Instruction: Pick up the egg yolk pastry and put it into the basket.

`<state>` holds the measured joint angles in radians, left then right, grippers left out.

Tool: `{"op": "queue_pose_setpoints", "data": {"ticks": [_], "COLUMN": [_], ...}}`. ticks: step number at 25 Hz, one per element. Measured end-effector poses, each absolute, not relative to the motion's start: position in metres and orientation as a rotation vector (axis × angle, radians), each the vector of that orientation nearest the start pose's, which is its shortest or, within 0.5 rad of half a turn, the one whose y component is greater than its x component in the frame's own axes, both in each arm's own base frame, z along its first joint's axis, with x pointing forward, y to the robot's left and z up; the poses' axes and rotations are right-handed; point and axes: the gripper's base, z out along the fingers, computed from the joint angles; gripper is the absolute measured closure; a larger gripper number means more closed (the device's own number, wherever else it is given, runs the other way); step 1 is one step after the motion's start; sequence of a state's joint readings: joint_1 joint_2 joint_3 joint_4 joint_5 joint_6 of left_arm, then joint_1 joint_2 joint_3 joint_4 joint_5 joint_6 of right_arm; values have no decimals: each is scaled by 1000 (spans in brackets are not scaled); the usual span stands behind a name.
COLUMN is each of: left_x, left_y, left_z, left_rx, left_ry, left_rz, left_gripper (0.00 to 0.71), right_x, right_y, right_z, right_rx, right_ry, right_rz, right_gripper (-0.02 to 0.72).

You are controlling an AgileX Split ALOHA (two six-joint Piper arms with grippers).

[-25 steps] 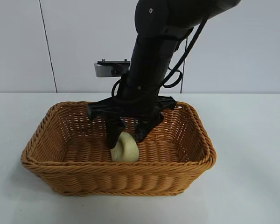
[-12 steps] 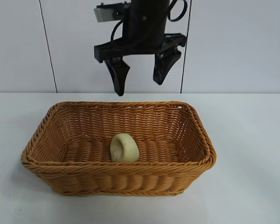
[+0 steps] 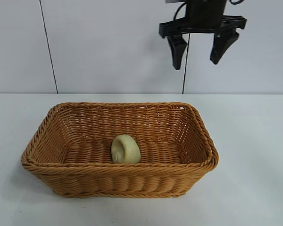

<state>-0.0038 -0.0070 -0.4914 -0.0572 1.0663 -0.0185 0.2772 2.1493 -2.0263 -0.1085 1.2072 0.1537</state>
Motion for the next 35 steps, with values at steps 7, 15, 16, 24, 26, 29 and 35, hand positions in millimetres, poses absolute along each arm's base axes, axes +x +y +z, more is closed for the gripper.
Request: {"op": "queue_pose_setpoints", "data": {"ticks": [7,15,16,24,26,29,35], "left_x": [-5,-5,-5,-5,-5,-5,-5], "left_y": [-5,-5,-5,-5,-5,-5,-5], "left_z": [275,275,275,275,275,275,275], "left_rx": [-12,-12,-12,-12,-12,-12,-12], "left_ry": [2051,2051,2051,2051,2051,2051,2051], "left_rz": [-82,-82,-82,-82,-82,-82,-82], "left_gripper": [28,28,28,28,28,28,28], "right_x": [466,466,466,434,418,387,306], "right_y": [33,-5,-5,-2,-2,-1,2], "right_z": [266,262,260,242,247,255,268], "right_rx": [47,148,139,81,75,76,55], "right_ry": [2801,2817,2828,2952,2970,2997,3043], "right_rz": [-100,-82,-71,-44,-44,-21,19], "right_gripper": [113,113,113,125,125,125,128]}}
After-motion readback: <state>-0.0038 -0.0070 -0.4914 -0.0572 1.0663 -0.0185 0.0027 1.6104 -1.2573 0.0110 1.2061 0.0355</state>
